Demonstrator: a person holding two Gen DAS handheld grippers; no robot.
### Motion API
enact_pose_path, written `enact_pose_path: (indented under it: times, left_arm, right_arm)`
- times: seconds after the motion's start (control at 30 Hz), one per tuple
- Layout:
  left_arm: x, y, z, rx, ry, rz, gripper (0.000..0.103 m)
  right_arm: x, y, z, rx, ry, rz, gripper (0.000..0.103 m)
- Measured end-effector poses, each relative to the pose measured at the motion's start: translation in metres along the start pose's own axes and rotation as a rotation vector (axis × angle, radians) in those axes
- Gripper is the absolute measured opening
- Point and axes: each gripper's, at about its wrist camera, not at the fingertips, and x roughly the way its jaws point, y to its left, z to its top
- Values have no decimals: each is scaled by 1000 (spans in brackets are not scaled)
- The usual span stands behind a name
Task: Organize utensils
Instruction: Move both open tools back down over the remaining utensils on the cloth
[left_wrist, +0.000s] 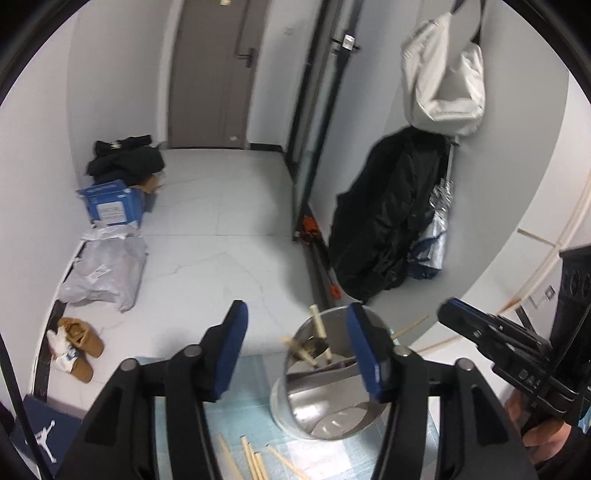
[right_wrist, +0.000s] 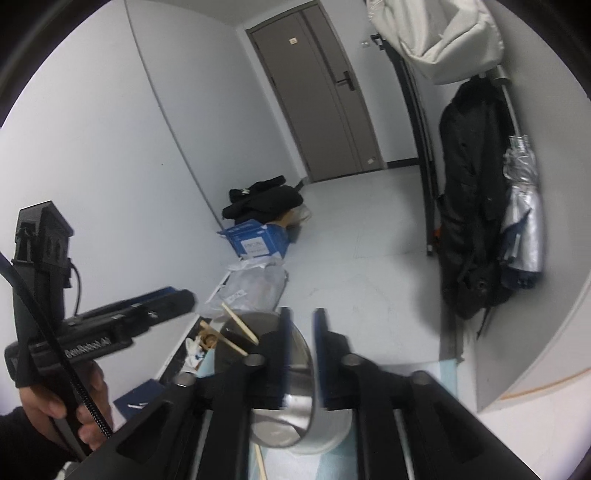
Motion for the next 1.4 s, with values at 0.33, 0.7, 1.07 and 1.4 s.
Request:
enact_pose_path:
  times: [0.33, 0.7, 1.07, 1.4]
  left_arm:
    - [-53, 5, -24, -110, -53, 155, 79]
    - [-101, -19, -66, -61, -130, 221, 94]
    - [-116, -9, -112, -134, -207, 299, 102]
    - [-101, -4, -154, -143, -167, 296, 102]
  right_arm:
    - [-48, 16, -19, -5, -52, -21, 64]
    - [-93, 52, -59, -63, -98, -14, 89]
    - [-96, 46, -109, -64, -54, -35, 99]
    - [-82, 43, -158, -53, 31, -36, 99]
